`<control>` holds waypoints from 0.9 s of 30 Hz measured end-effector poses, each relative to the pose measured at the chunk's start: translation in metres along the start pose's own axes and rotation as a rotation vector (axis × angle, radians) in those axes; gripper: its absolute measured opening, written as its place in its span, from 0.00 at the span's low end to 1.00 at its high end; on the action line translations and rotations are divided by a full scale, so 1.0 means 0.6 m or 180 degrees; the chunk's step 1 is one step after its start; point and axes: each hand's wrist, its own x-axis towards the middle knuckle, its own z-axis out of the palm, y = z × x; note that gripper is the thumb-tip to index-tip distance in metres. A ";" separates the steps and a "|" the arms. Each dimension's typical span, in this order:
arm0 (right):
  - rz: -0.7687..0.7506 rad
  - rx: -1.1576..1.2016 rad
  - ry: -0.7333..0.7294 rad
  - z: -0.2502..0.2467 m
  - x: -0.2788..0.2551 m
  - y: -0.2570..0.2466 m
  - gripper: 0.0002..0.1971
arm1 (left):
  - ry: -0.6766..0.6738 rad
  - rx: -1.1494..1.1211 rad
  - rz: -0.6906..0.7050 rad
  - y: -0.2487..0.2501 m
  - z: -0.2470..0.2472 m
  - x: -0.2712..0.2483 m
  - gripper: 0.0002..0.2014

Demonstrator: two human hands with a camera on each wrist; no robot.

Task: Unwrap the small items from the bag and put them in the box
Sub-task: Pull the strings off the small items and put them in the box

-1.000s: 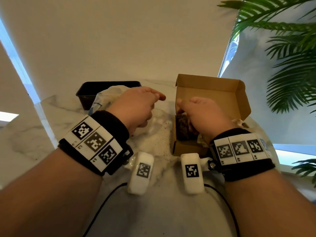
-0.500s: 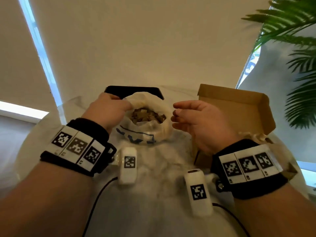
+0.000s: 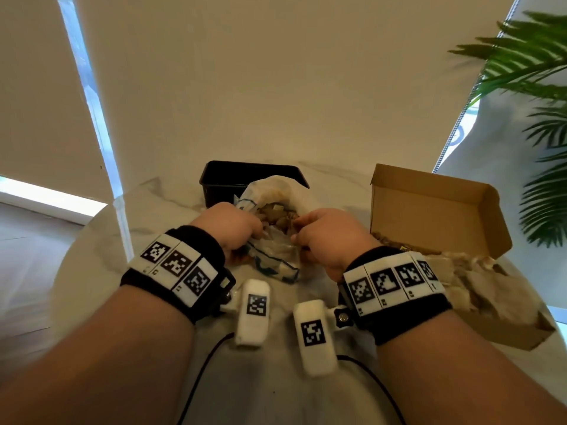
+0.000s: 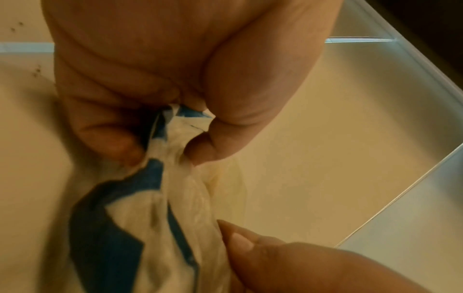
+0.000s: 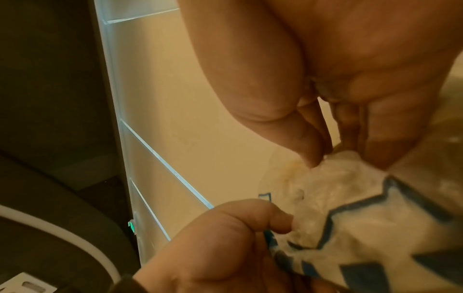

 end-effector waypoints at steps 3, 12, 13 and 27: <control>-0.0050 0.0061 0.0157 0.004 0.003 0.008 0.10 | 0.0013 0.0012 0.0155 0.000 0.005 0.004 0.06; -0.0181 0.0151 -0.0005 0.010 0.007 0.008 0.22 | -0.0330 -0.0557 0.0537 0.013 0.024 -0.007 0.19; -0.0212 0.0147 -0.0009 0.012 0.008 0.009 0.25 | -0.0397 -0.0618 0.0575 0.012 0.027 -0.006 0.21; -0.0260 0.0197 0.0400 0.005 0.033 0.027 0.16 | -0.0783 -0.0710 0.0596 0.006 0.033 0.002 0.22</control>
